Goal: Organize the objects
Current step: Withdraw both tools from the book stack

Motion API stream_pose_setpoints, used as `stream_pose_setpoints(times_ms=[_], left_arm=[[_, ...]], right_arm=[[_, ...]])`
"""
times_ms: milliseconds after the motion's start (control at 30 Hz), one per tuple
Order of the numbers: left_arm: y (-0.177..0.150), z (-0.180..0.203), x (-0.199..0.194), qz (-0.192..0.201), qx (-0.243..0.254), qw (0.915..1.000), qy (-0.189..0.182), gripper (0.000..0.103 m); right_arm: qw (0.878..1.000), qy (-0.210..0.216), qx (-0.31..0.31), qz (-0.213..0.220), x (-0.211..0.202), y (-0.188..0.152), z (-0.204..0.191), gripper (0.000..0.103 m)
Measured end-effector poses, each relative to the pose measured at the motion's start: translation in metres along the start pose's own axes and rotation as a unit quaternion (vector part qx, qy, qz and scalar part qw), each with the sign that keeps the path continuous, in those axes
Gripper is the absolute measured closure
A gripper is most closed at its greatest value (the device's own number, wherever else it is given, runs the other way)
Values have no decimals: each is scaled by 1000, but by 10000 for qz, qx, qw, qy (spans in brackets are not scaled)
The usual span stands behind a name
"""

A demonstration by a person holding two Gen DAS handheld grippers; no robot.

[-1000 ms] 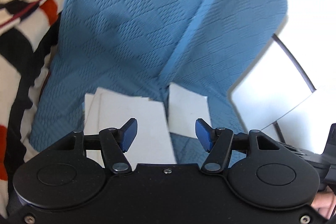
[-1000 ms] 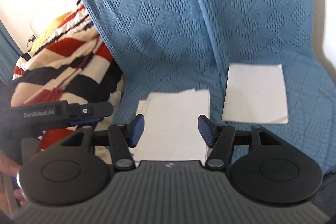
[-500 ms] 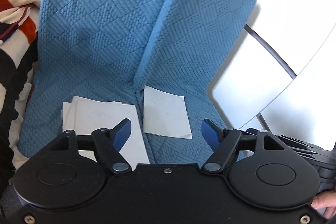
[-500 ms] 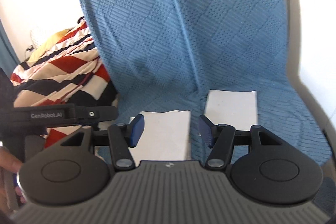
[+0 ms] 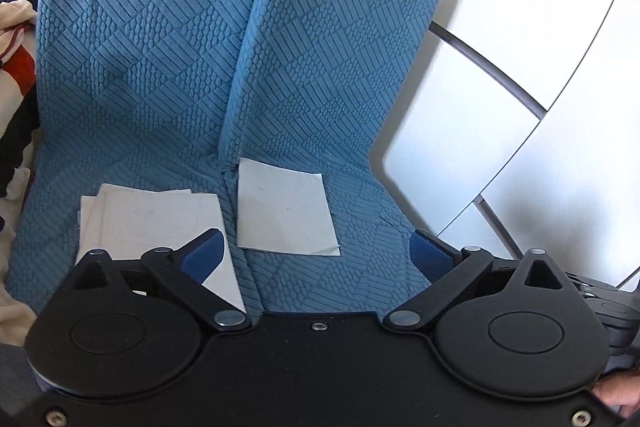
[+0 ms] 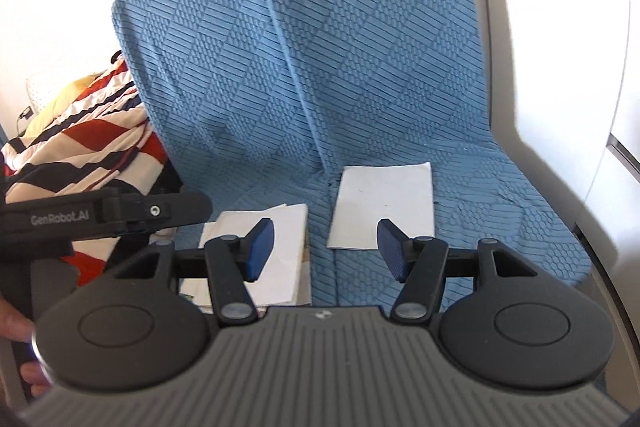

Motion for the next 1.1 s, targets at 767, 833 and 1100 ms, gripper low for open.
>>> stream_pose_setpoints(times_ms=[767, 833, 1100], left_arm=[[-18, 11, 45, -42, -201, 9997, 96, 3], [-17, 9, 50, -56, -225, 9997, 107, 3], [-15, 4, 73, -44, -123, 9998, 171, 3]], right_arm=[[9993, -312, 139, -130, 17, -18, 51, 42], [9992, -358, 111, -150, 20, -18, 52, 42], [9989, -441, 115, -130, 28, -16, 58, 17]])
Point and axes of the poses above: each gripper's, at about its wrist camera, not at the fingertips, and x roughly the way its jaws point, z to its right, y to its top, the point moved 1 cm from there along x, roughly the way its jaws point
